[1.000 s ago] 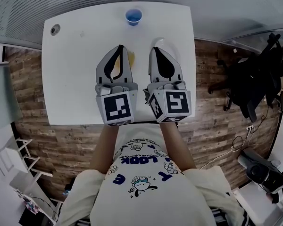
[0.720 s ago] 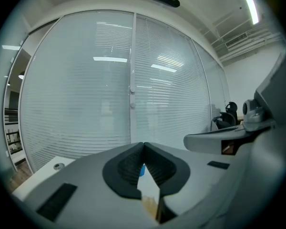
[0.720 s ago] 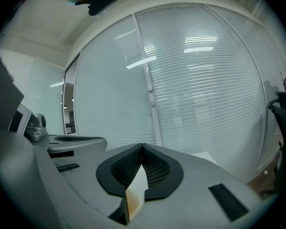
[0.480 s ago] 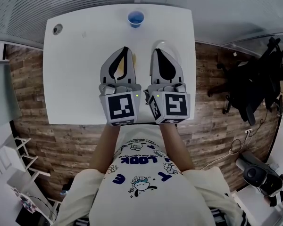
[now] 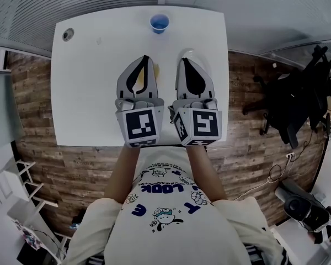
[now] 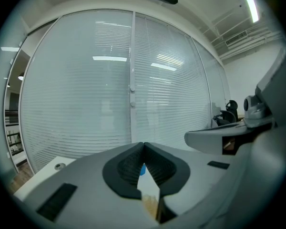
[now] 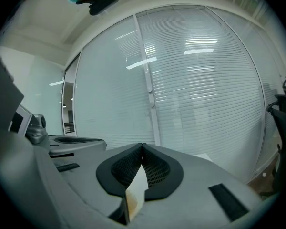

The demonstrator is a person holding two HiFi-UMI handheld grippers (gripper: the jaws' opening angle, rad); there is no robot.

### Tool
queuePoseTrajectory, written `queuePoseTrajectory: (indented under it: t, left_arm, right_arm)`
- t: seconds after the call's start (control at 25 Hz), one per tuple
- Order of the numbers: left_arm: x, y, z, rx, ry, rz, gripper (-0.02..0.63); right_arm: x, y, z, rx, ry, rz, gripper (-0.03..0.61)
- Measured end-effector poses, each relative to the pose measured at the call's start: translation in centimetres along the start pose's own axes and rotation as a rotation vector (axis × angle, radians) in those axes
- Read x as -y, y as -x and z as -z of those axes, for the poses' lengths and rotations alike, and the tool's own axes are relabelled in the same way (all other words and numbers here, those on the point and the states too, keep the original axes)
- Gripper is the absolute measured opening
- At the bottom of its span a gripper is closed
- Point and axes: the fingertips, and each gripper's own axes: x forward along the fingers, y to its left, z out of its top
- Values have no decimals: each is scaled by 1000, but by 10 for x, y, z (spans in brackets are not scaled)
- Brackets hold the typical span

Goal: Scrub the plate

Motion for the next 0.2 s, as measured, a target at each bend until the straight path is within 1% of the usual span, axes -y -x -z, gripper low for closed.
queuePoseTrajectory:
  t: [0.2]
  left_arm:
    - [2,1,-2,2,-3,3,29]
  right_arm:
    - [0,1,-2,2,7,1,-8]
